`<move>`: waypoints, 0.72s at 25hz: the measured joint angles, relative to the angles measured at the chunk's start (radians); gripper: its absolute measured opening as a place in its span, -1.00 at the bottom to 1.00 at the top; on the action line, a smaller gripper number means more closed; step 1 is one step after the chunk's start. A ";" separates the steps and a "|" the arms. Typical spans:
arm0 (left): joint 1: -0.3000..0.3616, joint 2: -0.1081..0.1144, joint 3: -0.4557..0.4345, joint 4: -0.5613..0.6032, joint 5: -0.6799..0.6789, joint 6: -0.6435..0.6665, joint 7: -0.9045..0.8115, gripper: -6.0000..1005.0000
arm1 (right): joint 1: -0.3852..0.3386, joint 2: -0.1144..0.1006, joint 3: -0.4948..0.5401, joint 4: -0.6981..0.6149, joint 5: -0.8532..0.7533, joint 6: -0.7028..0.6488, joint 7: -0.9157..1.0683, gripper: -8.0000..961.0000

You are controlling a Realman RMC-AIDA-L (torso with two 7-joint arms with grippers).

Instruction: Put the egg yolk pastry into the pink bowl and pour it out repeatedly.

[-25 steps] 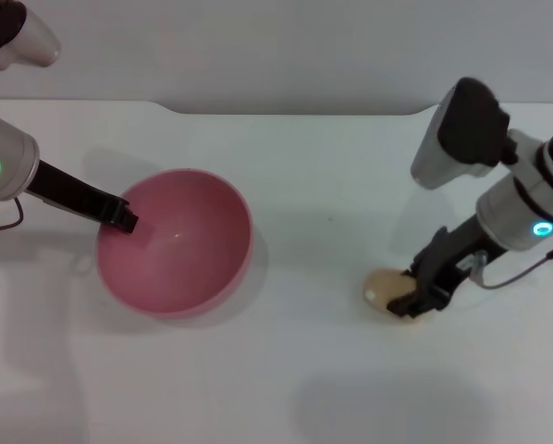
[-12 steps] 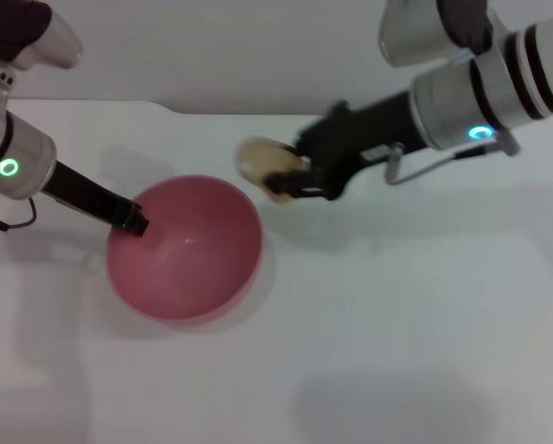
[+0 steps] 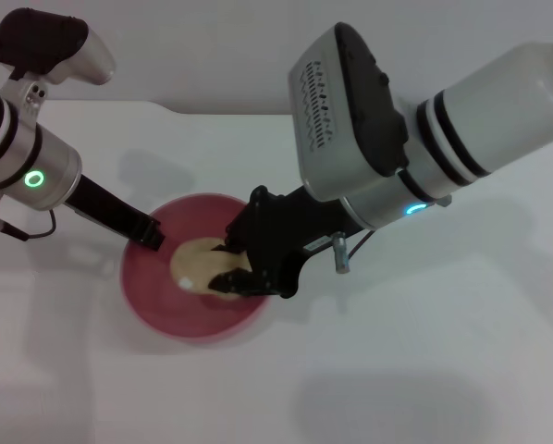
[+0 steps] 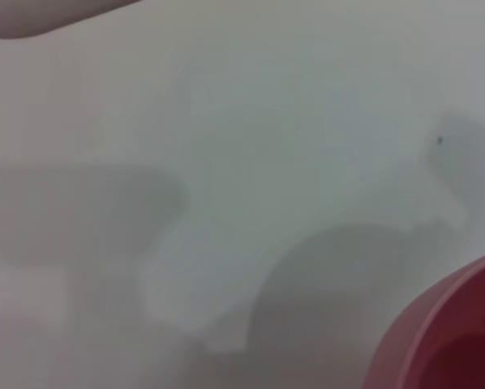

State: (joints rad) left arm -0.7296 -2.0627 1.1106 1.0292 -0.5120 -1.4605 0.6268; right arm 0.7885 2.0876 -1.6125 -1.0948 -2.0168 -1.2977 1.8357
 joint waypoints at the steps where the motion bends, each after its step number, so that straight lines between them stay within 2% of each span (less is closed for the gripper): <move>1: -0.001 0.000 0.002 0.000 -0.001 0.000 0.000 -0.99 | 0.000 0.000 -0.009 0.000 0.005 0.008 0.008 -0.49; 6: -0.004 -0.001 0.003 0.000 -0.001 0.000 0.000 -0.99 | -0.002 0.001 -0.028 0.000 0.011 0.025 0.047 -0.47; 11: 0.003 -0.001 0.004 0.001 -0.002 0.002 -0.001 -0.99 | -0.009 0.002 -0.022 -0.005 0.009 0.027 0.066 -0.04; 12: 0.007 0.000 0.004 0.002 -0.002 0.008 -0.001 -0.99 | -0.019 0.002 0.004 -0.005 0.010 0.043 0.071 0.04; 14: 0.019 0.000 0.001 0.011 -0.005 0.022 -0.001 -0.99 | -0.029 0.002 0.029 -0.005 0.011 0.061 0.074 0.09; 18: 0.087 0.000 0.003 0.093 -0.086 0.064 0.015 -0.99 | -0.098 0.002 0.179 -0.002 0.084 0.151 0.084 0.17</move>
State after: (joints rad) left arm -0.6429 -2.0622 1.1133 1.1223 -0.5979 -1.3967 0.6422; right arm 0.6907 2.0894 -1.4332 -1.0966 -1.9324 -1.1467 1.9193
